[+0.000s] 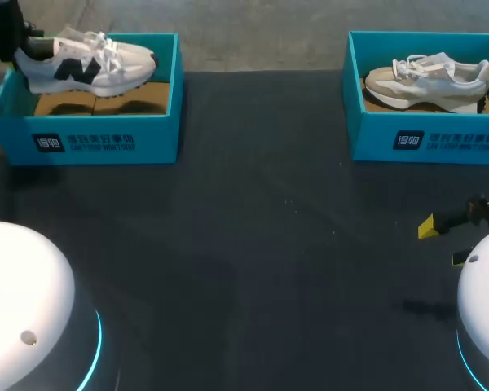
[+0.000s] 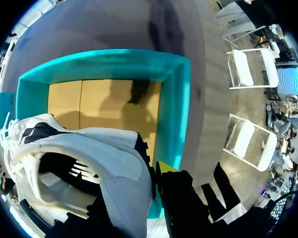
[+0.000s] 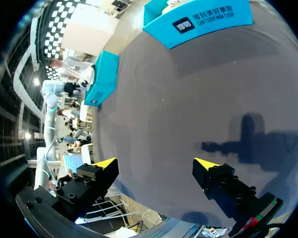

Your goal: Take the shoe out of the shoebox, open the shoe tongue, remove and reinsert the insole, then place the shoe into the shoebox

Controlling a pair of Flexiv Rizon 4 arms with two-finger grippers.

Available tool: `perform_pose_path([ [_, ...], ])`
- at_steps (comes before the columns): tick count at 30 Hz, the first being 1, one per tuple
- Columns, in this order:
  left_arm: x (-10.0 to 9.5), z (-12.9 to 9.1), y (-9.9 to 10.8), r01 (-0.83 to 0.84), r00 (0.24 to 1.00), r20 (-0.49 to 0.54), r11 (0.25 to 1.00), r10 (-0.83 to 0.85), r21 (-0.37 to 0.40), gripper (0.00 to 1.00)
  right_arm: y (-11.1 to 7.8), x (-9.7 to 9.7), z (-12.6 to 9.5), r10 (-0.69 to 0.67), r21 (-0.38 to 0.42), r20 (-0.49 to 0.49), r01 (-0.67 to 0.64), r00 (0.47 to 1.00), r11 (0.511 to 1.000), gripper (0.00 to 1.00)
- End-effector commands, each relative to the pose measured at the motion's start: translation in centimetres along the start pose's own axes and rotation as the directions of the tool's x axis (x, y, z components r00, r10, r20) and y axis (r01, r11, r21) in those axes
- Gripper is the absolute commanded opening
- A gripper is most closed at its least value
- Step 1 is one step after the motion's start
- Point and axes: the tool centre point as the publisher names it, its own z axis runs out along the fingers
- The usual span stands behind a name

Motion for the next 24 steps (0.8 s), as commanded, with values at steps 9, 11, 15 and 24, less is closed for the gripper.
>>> perform_pose_path([
  [9, -0.8, 3.4, -0.4, 0.000, 0.999, -0.033, 1.000, 0.000, -0.007, 0.00, -0.1, 0.1, 0.0, 0.002, -0.001, 0.004, -0.002, 1.000, 1.000, 1.00],
  [11, -1.0, 4.2, -0.5, -0.002, 0.999, -0.046, 1.000, 0.002, -0.007, 0.00, -0.1, 0.1, 0.0, 0.002, -0.001, 0.004, -0.002, 1.000, 1.000, 1.00],
  [15, -1.4, 5.3, -0.5, -0.001, 0.999, -0.041, 1.000, 0.001, -0.002, 0.00, -0.1, 0.1, 0.0, 0.002, -0.001, 0.004, -0.002, 1.000, 1.000, 1.00],
  [24, -2.5, 7.7, -0.3, 0.004, 0.998, -0.070, 1.000, -0.003, 0.011, 0.00, -0.1, 0.1, 0.0, 0.002, -0.001, 0.004, -0.002, 1.000, 1.000, 1.00],
])
